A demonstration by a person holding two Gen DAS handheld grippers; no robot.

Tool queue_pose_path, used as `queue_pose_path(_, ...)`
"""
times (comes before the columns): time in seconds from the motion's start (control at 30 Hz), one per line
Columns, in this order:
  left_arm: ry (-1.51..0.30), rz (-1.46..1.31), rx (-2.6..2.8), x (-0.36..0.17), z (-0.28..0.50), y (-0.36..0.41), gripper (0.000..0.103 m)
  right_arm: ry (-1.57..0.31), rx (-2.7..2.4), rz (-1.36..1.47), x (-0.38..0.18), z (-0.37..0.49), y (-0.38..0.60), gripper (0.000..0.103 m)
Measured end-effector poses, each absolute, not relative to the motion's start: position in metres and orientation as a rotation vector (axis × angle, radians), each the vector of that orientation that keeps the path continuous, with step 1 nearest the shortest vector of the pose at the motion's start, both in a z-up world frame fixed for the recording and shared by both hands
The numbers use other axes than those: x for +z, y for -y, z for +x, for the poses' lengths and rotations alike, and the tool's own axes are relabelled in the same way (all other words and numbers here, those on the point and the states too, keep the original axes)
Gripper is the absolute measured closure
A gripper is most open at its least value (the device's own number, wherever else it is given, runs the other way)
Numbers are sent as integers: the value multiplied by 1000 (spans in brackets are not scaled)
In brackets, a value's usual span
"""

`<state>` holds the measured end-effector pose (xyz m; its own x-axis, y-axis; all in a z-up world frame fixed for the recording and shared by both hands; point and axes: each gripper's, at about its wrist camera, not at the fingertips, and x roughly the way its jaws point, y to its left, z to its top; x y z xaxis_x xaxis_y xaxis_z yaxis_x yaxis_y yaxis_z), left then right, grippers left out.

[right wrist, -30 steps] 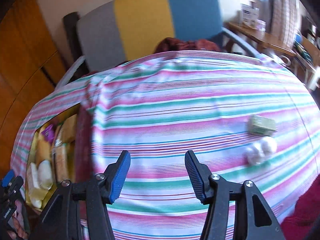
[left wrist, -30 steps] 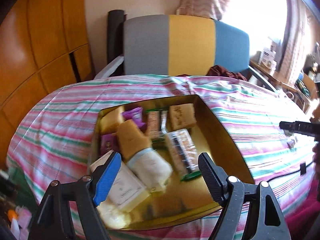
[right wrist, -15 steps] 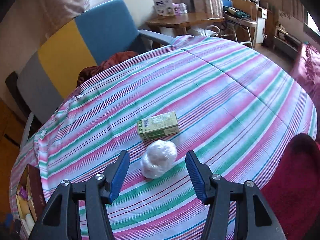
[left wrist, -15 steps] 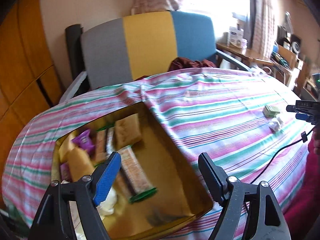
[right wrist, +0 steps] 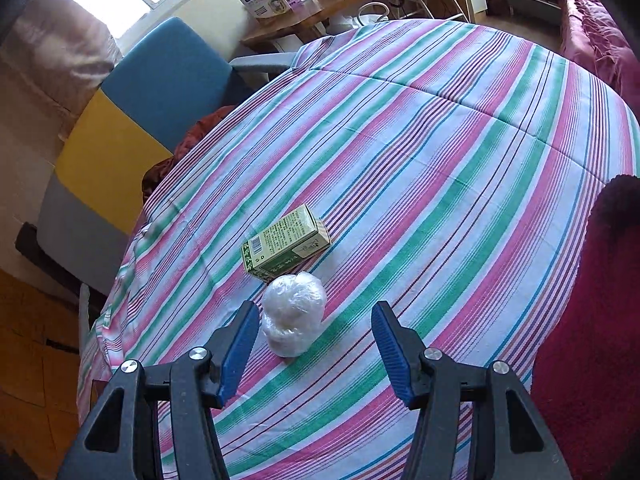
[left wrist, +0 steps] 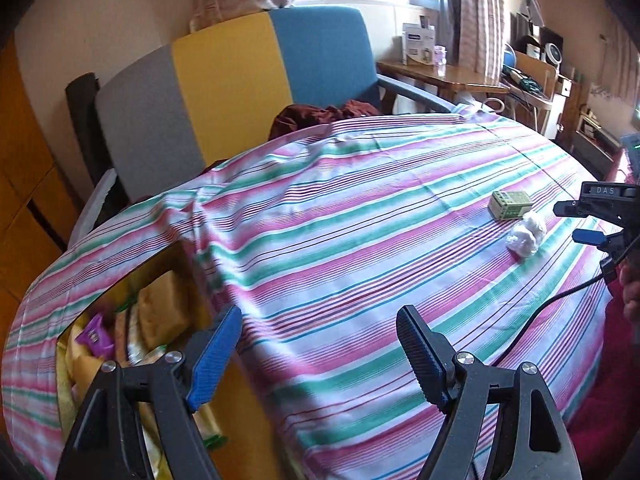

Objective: Organize objects
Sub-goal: 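Move both open tools back to the green box and plastic ball, then grasp green-white box with left tool while right tool grasps plastic-wrapped ball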

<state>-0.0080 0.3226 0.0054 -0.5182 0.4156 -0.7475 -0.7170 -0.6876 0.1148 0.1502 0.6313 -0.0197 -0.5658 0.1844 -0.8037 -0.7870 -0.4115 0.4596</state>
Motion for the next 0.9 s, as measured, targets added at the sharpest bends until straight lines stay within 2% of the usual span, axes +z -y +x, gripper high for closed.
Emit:
queue_pose_path(0.47, -605, -904, 1992, -13, -12, -440, 23, -1359, 1931, -728, -24, 182, -650, 42)
queue_pose_path(0.57, -606, -890, 1936, -19, -13, -470, 27, -1402, 1921, -702, -26, 186, -653, 42)
queue_pose_path(0.9, -836, -696, 1691, -44, 13, -572, 29, -1523, 1925, -709, -38, 182, -655, 41)
